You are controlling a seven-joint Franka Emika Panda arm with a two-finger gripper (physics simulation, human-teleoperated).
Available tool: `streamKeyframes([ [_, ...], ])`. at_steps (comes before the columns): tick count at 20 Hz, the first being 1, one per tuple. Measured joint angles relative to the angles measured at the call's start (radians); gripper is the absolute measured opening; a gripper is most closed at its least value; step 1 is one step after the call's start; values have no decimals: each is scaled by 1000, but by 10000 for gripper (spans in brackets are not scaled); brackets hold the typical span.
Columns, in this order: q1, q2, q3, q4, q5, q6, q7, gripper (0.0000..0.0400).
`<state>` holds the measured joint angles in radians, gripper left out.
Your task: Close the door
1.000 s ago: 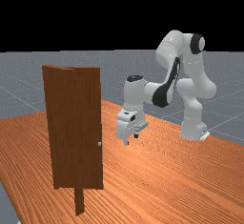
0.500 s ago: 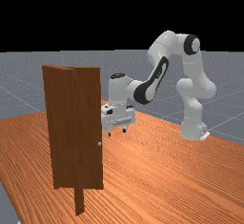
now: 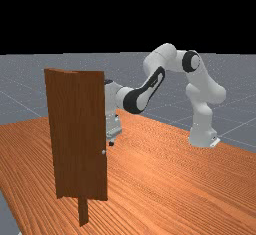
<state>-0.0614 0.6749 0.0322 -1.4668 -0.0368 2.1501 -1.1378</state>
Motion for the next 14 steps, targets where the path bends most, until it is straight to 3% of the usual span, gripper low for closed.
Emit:
streamKeyframes([
  [2,36,8,43,11,-35,-4,-96,400],
  [4,58,23,37,72,-54,-15,-85,400],
  [6,167,48,33,106,-38,-35,159,400],
  [7,190,61,40,129,-44,-45,168,400],
  [8,253,121,-23,244,-55,-111,408,400],
  [9,244,167,-11,324,-12,-136,449,400],
  [14,237,169,0,319,-20,-132,387,400],
])
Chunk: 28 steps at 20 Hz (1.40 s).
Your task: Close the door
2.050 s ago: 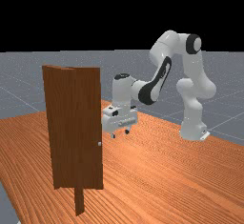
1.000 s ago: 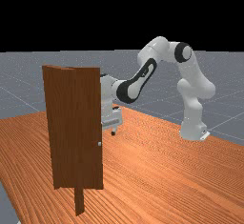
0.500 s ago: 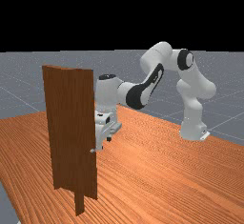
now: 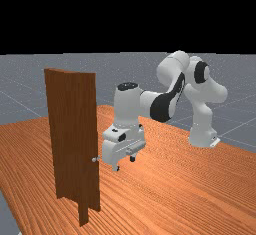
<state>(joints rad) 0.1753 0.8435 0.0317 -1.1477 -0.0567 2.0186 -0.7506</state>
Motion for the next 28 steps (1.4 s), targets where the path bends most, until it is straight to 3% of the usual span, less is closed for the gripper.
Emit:
streamKeyframes([
  [1,11,48,-18,90,13,-43,99,400],
  [3,9,39,-37,70,29,-37,185,400],
  [4,50,-72,-77,-122,46,37,400,400],
  [5,44,-170,-77,-302,44,109,389,400],
  [6,81,-315,-102,-542,45,193,602,400],
  [7,82,-444,-82,-738,29,263,592,400],
  [8,89,-592,-63,-952,16,324,760,400],
  [9,82,-695,-30,-1089,7,364,648,400],
  [10,79,-793,-2,-1214,8,390,697,400],
  [11,87,-834,9,-1263,5,407,497,400],
  [14,47,-699,38,-1078,10,373,-165,400],
  [15,32,-665,70,-1033,0,362,-214,400],
  [16,51,-632,97,-988,-14,348,-191,400],
  [17,96,-608,96,-952,-24,336,-9,400],
  [18,114,-579,118,-911,-37,322,-20,400],
  [20,192,-564,80,-885,-32,301,389,400],
  [22,208,-607,21,-945,-6,307,715,400],
  [24,156,-663,-28,-1024,11,329,771,400],
  [26,62,-701,-46,-1077,8,355,460,400],
  [28,18,-714,-65,-1095,10,365,349,400],
])
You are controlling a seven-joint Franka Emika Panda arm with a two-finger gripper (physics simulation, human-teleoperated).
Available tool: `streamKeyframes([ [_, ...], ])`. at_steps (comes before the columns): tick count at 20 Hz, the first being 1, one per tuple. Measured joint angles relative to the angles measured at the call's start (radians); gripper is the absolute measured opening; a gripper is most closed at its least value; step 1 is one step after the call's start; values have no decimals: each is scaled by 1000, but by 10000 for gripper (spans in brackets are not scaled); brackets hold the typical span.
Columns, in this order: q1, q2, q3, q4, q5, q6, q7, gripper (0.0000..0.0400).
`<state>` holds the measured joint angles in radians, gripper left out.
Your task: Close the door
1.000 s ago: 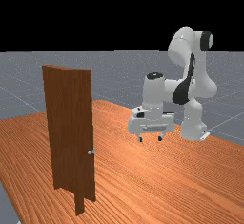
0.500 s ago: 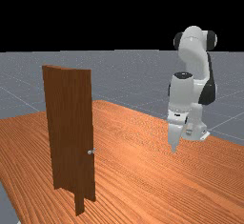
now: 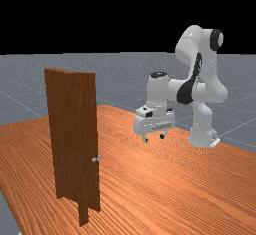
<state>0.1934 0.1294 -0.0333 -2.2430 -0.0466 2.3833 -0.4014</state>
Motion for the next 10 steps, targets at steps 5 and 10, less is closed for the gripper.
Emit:
streamKeyframes([
  [5,-67,172,31,254,4,-66,-417,400],
  [10,-70,528,10,833,21,-302,-290,400],
])
